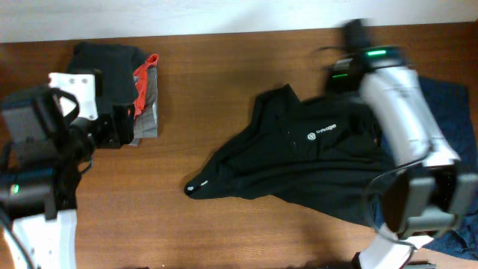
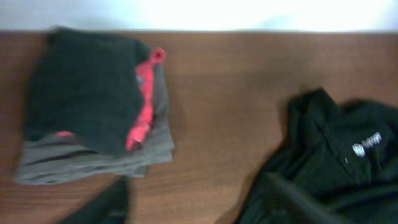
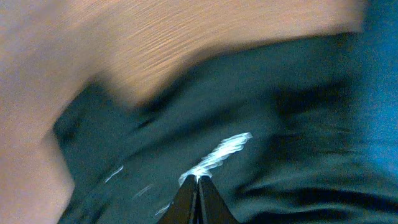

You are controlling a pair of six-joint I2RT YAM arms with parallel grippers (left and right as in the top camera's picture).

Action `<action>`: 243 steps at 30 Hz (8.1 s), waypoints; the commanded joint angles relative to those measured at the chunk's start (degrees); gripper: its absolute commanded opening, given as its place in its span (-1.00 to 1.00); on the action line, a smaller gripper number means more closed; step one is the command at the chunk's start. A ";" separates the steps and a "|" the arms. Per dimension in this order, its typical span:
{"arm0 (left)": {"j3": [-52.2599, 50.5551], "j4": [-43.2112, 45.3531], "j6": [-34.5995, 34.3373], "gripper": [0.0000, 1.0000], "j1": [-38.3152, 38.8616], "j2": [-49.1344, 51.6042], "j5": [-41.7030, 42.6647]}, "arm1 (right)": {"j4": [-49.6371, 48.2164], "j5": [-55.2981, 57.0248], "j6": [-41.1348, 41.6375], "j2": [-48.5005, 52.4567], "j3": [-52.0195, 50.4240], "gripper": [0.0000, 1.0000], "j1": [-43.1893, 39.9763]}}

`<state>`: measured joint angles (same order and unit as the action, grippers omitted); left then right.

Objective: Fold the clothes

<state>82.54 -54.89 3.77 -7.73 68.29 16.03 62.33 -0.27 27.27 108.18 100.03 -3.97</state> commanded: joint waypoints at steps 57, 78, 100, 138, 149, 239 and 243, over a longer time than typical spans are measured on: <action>0.87 0.22 0.98 -0.05 10.73 17.20 5.49 | -14.93 -7.93 -24.61 38.25 14.38 -0.92 -30.58; 0.87 0.28 0.98 0.24 10.73 17.20 6.75 | -12.52 2.49 -26.75 33.62 14.64 -0.93 -23.30; 0.87 0.09 0.98 0.43 10.73 17.18 6.75 | -7.89 -20.55 -21.57 30.05 15.67 -0.92 -35.43; 0.87 -5.18 7.80 -0.17 31.52 48.92 4.81 | 9.77 -33.51 -23.82 -8.39 16.87 -0.12 -15.50; 0.87 -13.90 2.47 -0.99 32.87 48.46 14.75 | 9.70 -33.48 -23.85 -8.39 16.87 -0.11 -15.54; 5.60 -2.51 -2.82 0.04 16.02 37.75 -4.85 | -28.04 -10.95 -20.72 6.54 -20.90 -0.22 8.13; 5.60 -1.36 -2.82 0.04 17.25 37.75 -4.85 | -27.36 -11.04 -20.72 6.54 -20.90 -0.68 8.09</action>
<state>87.88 -57.17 -0.80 8.71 106.32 9.19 34.65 -13.58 5.69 114.28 79.53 4.16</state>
